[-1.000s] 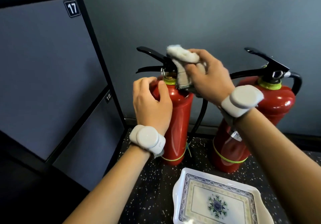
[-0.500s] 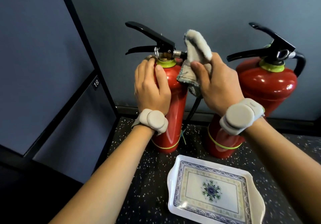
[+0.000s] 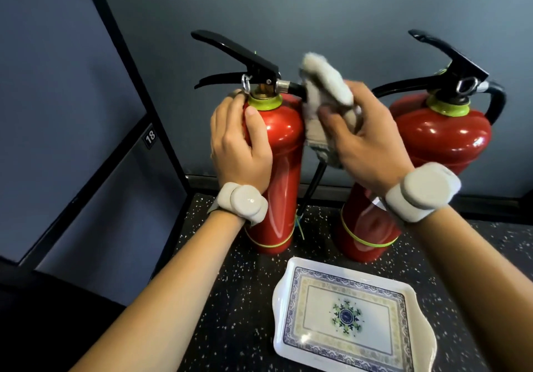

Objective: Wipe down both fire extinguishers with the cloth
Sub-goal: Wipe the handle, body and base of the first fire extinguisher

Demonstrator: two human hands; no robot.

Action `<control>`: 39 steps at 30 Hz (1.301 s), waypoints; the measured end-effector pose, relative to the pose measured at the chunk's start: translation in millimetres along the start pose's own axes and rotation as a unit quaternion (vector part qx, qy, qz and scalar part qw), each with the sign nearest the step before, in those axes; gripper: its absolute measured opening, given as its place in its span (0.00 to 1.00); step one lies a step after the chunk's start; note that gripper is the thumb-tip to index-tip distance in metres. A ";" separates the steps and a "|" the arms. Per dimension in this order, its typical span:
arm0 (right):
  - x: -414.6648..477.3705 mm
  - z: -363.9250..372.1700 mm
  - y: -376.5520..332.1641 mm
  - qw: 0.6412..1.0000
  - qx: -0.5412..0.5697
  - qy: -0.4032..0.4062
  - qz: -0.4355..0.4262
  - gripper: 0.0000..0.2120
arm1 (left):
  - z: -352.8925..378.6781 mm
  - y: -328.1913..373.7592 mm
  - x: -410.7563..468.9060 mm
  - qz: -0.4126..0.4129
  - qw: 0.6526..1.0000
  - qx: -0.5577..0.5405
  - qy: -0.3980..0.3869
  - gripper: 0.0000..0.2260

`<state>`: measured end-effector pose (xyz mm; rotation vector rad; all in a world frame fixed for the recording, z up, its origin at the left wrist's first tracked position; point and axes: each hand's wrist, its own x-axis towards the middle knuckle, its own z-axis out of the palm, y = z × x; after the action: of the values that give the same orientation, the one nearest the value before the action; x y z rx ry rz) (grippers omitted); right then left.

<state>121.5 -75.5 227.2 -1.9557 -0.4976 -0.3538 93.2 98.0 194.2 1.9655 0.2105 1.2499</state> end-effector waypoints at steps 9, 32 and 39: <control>-22.6 23.9 37.1 0.997 0.051 0.061 0.008 0.20 | 4.0 0.5 -1.7 -0.003 1.000 -0.007 -0.007 0.21; -53.9 69.8 124.9 0.993 0.030 0.000 0.111 0.21 | 10.1 -5.4 -1.6 0.038 0.998 -0.032 0.037 0.18; -71.8 87.1 163.5 0.969 0.029 -0.110 0.220 0.15 | 9.1 -3.2 -1.6 0.033 0.997 -0.047 0.043 0.18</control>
<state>141.7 -70.8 29.6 -1.9915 -0.1981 0.1601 100.7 94.6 188.9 1.8530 0.1275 1.3654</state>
